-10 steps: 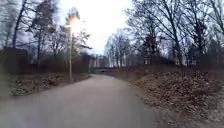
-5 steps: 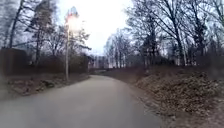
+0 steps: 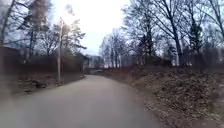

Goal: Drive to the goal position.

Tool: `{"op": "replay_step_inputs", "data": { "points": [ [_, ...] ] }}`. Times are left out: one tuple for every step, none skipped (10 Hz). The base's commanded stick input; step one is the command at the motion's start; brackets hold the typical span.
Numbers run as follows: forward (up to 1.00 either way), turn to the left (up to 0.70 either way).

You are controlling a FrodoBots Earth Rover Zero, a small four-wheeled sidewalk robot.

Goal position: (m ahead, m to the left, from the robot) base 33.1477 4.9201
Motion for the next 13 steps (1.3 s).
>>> {"op": "replay_step_inputs", "data": {
  "points": [
    [1.00, 0.00],
    [1.00, 0.00],
    [1.00, 0.00],
    [1.00, 0.00],
    [1.00, 0.00],
    [1.00, 0.00],
    [1.00, 0.00],
    [1.00, 0.00],
    [1.00, 0.00],
    [1.00, 0.00],
    [1.00, 0.00],
    [1.00, 0.00],
    [1.00, 0.00]
  ]
}}
